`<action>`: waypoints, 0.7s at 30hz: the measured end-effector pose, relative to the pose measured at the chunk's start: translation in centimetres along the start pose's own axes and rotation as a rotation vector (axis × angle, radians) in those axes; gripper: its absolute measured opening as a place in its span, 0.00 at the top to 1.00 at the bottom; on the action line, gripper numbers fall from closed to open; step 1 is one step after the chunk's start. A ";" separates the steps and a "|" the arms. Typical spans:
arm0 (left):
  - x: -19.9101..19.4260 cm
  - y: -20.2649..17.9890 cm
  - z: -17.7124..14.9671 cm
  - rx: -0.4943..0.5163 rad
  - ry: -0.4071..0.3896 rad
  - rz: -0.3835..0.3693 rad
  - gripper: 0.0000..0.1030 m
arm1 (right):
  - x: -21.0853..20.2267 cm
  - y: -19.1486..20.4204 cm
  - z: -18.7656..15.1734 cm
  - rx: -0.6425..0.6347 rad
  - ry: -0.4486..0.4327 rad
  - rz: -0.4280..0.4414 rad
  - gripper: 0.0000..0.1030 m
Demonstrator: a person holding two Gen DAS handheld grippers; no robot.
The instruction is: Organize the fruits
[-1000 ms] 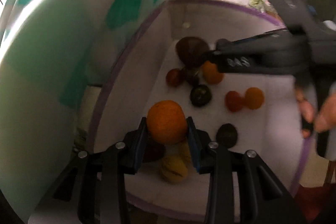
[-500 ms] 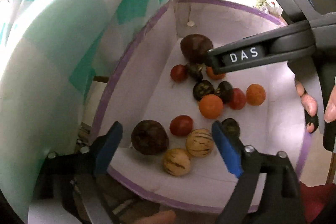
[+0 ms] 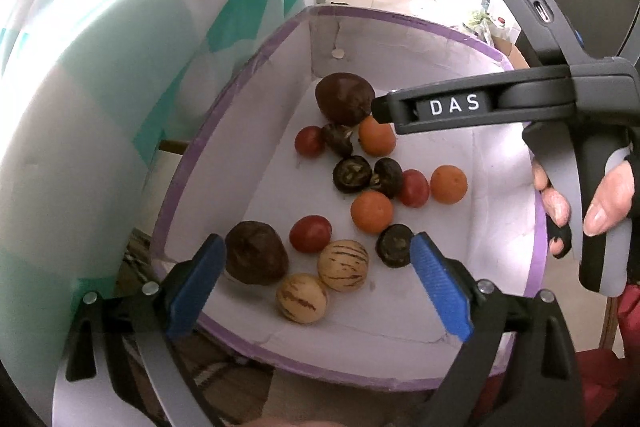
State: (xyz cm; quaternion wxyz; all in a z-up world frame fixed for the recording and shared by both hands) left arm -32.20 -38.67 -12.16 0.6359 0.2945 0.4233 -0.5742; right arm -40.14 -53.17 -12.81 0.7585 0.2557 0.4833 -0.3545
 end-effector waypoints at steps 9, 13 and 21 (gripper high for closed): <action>0.0 -0.3 -0.2 0.021 -0.001 0.007 0.09 | 0.1 0.1 0.0 -0.001 0.005 0.001 0.15; 0.0 -0.3 -0.2 0.025 -0.003 0.008 0.09 | 0.1 0.1 0.0 -0.001 0.007 0.001 0.15; 0.1 -0.2 -0.2 0.019 0.001 0.006 0.09 | 0.1 0.2 0.0 -0.002 0.007 0.001 0.15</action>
Point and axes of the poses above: each gripper's, at about its wrist camera, not at the fingertips, and x roughly the way its jaws point, y to its left, z to its top, the point moved 1 cm from there along x, roughly the way its jaws point, and after that the axes turned 11 degrees about -z, right-handed, at the moved point
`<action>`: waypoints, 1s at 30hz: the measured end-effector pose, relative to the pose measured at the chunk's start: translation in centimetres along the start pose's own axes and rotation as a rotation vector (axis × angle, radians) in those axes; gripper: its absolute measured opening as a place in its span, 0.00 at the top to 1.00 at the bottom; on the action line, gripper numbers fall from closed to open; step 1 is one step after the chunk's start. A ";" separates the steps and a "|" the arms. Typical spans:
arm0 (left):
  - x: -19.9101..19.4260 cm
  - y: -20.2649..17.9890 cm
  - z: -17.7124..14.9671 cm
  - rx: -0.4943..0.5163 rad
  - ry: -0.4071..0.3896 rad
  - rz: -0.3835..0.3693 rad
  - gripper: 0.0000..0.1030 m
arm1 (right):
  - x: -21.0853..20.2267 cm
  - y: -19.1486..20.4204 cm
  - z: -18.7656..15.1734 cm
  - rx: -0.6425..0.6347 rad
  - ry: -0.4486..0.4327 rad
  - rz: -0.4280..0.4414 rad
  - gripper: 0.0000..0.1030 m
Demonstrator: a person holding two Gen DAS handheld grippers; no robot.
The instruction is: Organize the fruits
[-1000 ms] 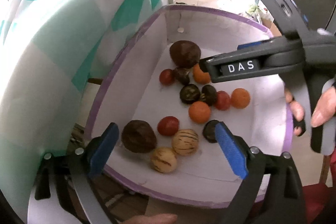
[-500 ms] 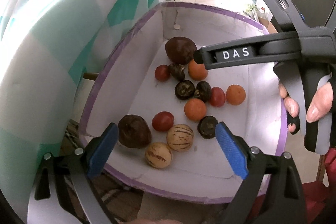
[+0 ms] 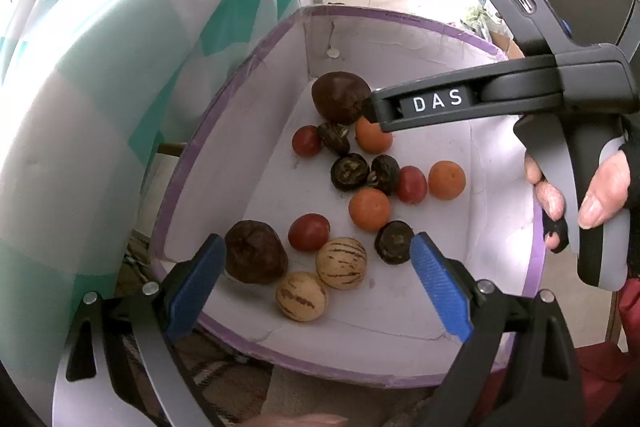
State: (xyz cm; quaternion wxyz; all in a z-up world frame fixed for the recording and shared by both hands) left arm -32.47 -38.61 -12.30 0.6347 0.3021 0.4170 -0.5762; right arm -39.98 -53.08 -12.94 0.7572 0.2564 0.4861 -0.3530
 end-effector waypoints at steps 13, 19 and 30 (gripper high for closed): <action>0.0 0.0 -0.1 0.000 0.002 0.001 0.09 | 0.2 0.2 -0.1 -0.006 0.010 -0.002 0.15; 0.0 0.0 0.0 0.000 0.002 0.001 0.09 | 0.2 0.3 0.0 -0.006 0.010 -0.002 0.15; 0.2 0.1 -0.2 -0.008 0.006 0.001 0.09 | 0.2 0.3 -0.1 -0.006 0.010 -0.002 0.15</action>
Point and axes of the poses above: each gripper's, at about its wrist camera, not at the fingertips, and x roughly the way its jaws point, y to its left, z to its top, the point moved 1 cm from there along x, roughly the way its jaws point, and after that the axes turned 11 degrees about -z, right-handed, at the moved point
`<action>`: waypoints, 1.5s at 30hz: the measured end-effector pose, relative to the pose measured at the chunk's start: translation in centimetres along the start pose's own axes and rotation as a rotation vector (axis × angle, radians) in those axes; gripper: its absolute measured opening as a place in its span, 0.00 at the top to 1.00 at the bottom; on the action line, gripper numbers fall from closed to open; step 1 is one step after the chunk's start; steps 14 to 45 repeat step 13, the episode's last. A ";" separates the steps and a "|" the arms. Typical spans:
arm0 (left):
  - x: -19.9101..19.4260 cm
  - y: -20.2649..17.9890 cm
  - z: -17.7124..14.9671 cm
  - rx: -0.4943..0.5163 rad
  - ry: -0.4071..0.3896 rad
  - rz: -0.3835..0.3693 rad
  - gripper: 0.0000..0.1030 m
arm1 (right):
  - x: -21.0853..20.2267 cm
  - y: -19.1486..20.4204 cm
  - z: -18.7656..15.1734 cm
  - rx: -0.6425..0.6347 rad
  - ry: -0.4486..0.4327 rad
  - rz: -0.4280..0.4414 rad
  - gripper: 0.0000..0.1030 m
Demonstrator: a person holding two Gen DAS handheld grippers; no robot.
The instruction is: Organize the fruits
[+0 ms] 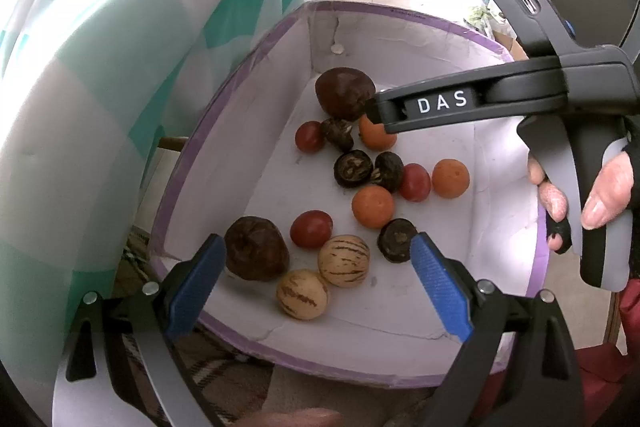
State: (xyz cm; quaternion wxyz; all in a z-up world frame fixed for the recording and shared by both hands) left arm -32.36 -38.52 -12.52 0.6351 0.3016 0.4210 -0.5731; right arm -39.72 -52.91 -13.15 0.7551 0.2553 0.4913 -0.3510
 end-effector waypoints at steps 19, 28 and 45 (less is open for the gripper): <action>-1.5 -0.2 0.3 0.004 -0.048 0.012 0.09 | 0.4 0.3 -0.2 -0.018 0.013 -0.021 0.15; -1.5 -0.2 0.3 0.004 -0.048 0.012 0.09 | 0.4 0.3 -0.2 -0.018 0.013 -0.021 0.15; -1.5 -0.2 0.3 0.004 -0.048 0.012 0.09 | 0.4 0.3 -0.2 -0.018 0.013 -0.021 0.15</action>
Point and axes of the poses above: each gripper's, at about its wrist camera, not at the fingertips, and x roughly the way its jaws point, y to its left, z to its top, the point moved 1 cm from there along x, roughly the way its jaws point, and after that the axes turned 11 degrees about -z, right-handed, at the moved point
